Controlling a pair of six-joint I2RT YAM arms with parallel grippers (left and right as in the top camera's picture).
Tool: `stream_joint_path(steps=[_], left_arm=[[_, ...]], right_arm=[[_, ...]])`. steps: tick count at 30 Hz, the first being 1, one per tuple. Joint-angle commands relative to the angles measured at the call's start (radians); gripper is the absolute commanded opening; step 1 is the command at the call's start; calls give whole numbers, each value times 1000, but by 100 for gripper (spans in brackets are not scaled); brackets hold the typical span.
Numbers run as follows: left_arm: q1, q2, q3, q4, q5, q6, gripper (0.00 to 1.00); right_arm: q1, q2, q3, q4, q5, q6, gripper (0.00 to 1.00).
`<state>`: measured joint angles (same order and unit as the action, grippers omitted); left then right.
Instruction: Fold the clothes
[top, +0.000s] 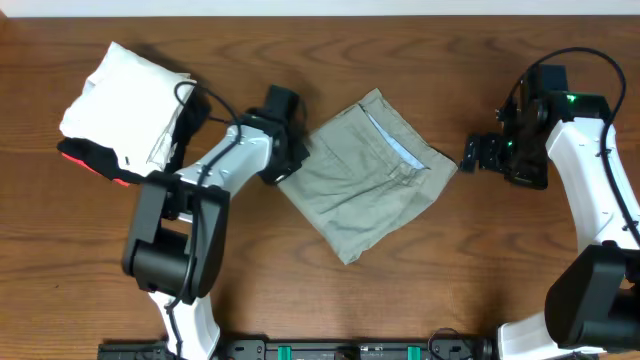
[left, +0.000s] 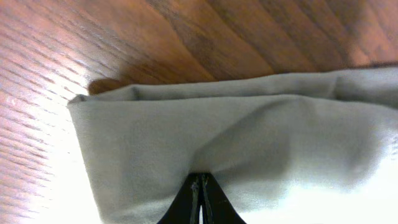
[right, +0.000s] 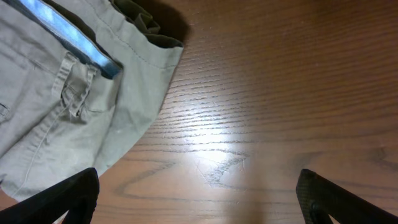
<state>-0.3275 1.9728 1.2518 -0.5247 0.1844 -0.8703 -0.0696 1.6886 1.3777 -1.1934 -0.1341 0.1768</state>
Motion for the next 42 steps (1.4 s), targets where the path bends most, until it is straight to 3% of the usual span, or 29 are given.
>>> stream_joint_path(steps=[1,5,8,17,23,33,42], left_arm=[[-15,70,-58,40,275,-74,6],[-50,29,-58,90,354,-81,6],[-64,-55,-58,92,270,-30,6],[-136,-356,-58,16,206,542,6],[-206,-378,-58,-87,166,745,6],[-365,-290,-58,-107,36,787,6],[-444,-147,-58,-127,32,784,6]], right_arm=[[-2,2,-4,-2,7,9,99],[-2,2,-4,-2,7,9,99],[-2,2,-4,-2,7,10,99],[-2,2,-4,-2,7,9,99],[-2,2,-4,-2,8,10,99],[-2,2,-4,-2,8,10,99],[-2,2,-4,-2,7,9,99]])
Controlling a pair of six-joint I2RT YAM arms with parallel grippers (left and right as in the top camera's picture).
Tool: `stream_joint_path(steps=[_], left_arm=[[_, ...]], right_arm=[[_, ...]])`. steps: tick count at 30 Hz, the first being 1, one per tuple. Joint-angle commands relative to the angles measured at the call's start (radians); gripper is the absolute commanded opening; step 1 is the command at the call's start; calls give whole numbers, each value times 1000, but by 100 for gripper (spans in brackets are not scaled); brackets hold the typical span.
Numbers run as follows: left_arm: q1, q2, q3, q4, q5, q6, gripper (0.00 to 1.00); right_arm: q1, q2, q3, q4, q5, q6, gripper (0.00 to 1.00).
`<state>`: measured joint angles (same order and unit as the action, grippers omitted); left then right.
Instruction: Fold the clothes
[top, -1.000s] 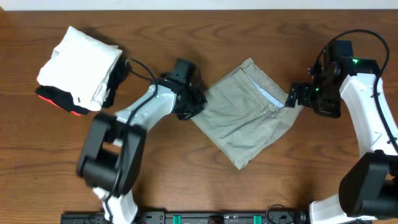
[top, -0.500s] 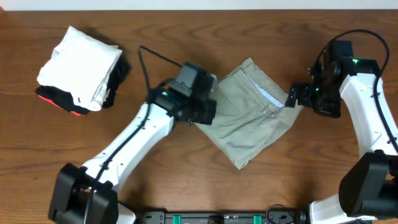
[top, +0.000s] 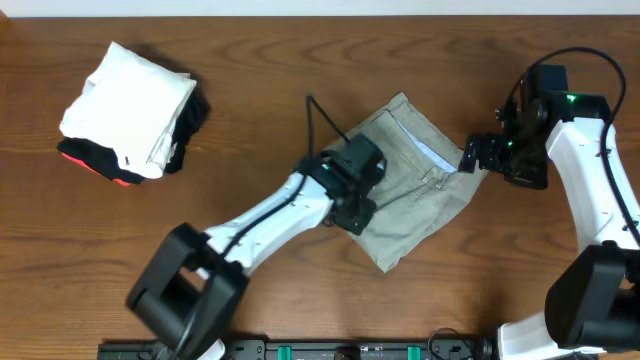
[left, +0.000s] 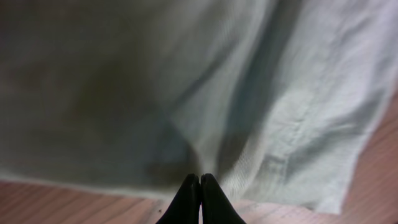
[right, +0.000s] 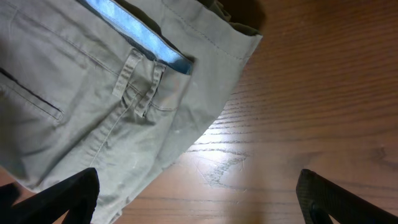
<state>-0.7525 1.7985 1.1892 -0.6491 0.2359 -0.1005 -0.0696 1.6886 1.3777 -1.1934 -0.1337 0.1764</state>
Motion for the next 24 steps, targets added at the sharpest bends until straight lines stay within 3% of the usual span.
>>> stream_joint_path(steps=[1,10,15,21,24], left_arm=[[-27,37,4,-1,-18,13,6],[-85,92,4,79,50,-146,6],[-84,93,4,237,206,-242,6],[-84,92,4,467,223,-360,6],[-75,85,22,484,225,-352,6]], right_arm=[[-2,2,-4,-2,7,10,99],[-2,2,-4,-2,7,10,99],[-2,2,-4,-2,7,10,99],[-2,2,-4,-2,7,10,99],[-2,2,-4,-2,7,10,99]])
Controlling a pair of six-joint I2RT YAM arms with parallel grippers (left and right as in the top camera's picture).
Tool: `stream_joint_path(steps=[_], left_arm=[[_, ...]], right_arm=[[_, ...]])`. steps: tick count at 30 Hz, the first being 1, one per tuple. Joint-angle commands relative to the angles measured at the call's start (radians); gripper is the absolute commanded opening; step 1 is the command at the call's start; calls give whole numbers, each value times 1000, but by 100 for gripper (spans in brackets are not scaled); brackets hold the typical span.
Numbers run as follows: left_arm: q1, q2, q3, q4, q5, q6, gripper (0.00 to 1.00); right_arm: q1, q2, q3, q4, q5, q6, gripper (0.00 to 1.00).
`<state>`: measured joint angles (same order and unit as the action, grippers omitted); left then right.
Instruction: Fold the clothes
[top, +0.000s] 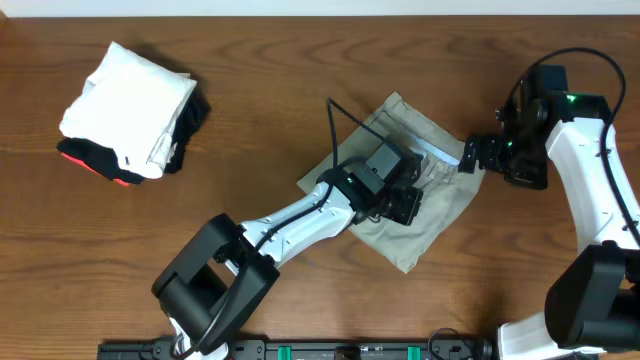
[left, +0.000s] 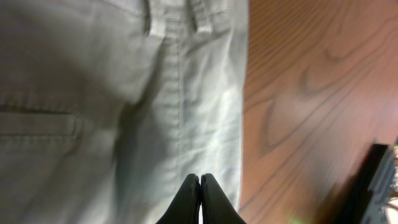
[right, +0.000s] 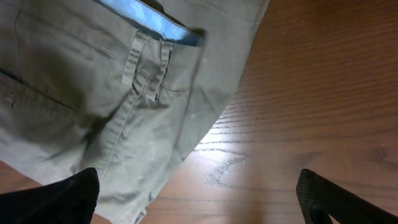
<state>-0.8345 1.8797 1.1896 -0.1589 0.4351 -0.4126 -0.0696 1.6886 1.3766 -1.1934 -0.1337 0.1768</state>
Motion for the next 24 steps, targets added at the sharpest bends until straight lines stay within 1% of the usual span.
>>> stream_joint_path(steps=[1,5,8,13,15,18,24], left_arm=[[14,1,32,-20,25,-24,6],[43,-24,69,-134,24,33,6],[52,-42,77,-261,16,92,6],[36,-44,77,-508,-98,156,6],[24,-43,76,-574,-116,162,6],[2,-41,63,-603,-115,165,6],[-68,-18,29,-586,-115,150,6]], right_arm=[[-2,2,-3,-2,7,10,99],[-2,2,-3,-2,7,9,99],[-2,2,-3,-2,7,9,99],[-2,2,-3,-2,7,9,99],[-2,2,-3,-2,7,9,99],[-2,2,-3,-2,7,9,99],[-2,2,-3,-2,7,10,99]])
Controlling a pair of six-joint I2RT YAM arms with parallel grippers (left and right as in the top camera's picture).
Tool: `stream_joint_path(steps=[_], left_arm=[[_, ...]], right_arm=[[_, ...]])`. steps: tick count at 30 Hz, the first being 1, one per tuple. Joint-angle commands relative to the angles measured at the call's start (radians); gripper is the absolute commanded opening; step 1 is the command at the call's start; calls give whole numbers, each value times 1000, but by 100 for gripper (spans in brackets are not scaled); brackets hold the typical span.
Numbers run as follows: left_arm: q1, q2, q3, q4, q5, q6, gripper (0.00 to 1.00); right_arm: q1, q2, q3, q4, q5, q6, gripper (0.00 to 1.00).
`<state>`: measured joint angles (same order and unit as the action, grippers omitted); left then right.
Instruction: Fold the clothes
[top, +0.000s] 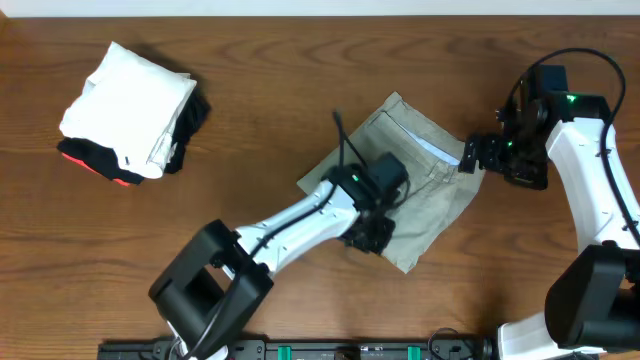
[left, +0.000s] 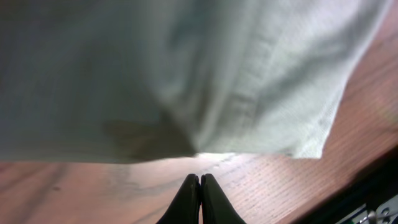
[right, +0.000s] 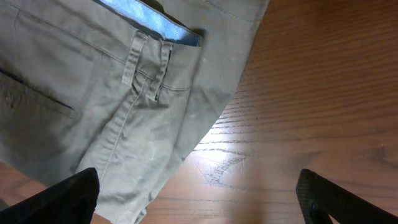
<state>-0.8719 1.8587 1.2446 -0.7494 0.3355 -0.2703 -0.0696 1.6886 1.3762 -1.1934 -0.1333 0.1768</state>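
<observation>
The folded khaki shorts (top: 425, 175) lie right of the table's middle, one corner toward me, the blue-lined waistband on the right. My left gripper (top: 372, 238) is shut at their near-left edge. In the left wrist view its tips (left: 200, 179) are over bare wood with nothing between them, and the shorts' hem (left: 186, 74) is just ahead. My right gripper (top: 472, 155) stands open just off the shorts' right corner. The right wrist view shows the belt loops of the shorts (right: 124, 93) to the left of that gripper's gap (right: 198, 186).
A stack of folded clothes (top: 130, 95), white on top with black and red beneath, sits at the far left. The left arm (top: 290, 220) lies slantwise across the near middle of the wooden table (top: 300, 70).
My left gripper, still shut, has gone from over the shorts near the waistband back to their near-left edge, now off the cloth. The shorts and the right gripper have stayed put.
At first my left gripper was shut at the shorts' left corner, the shorts nearer the middle. Then the shorts lay further right, close to the open right gripper, with my left gripper over them. It was then above the waistband, and now sits at the near edge.
</observation>
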Motion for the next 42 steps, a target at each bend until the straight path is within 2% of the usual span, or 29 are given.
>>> stream_joint_path(steps=[1,9,18,33,42], left_arm=[[-41,10,-31,14,-16,5,6],[-84,21,-50,59,-93,-42,6],[-85,27,-50,130,-93,-50,6],[-114,39,-50,116,-86,-70,6],[-137,106,-50,218,-86,-103,6]], right_arm=[[-2,2,-2,-2,6,10,99],[-2,2,-2,-2,7,10,99],[-2,2,-2,-2,7,10,99],[-2,2,-2,-2,6,9,99],[-2,2,-2,-2,6,10,99]])
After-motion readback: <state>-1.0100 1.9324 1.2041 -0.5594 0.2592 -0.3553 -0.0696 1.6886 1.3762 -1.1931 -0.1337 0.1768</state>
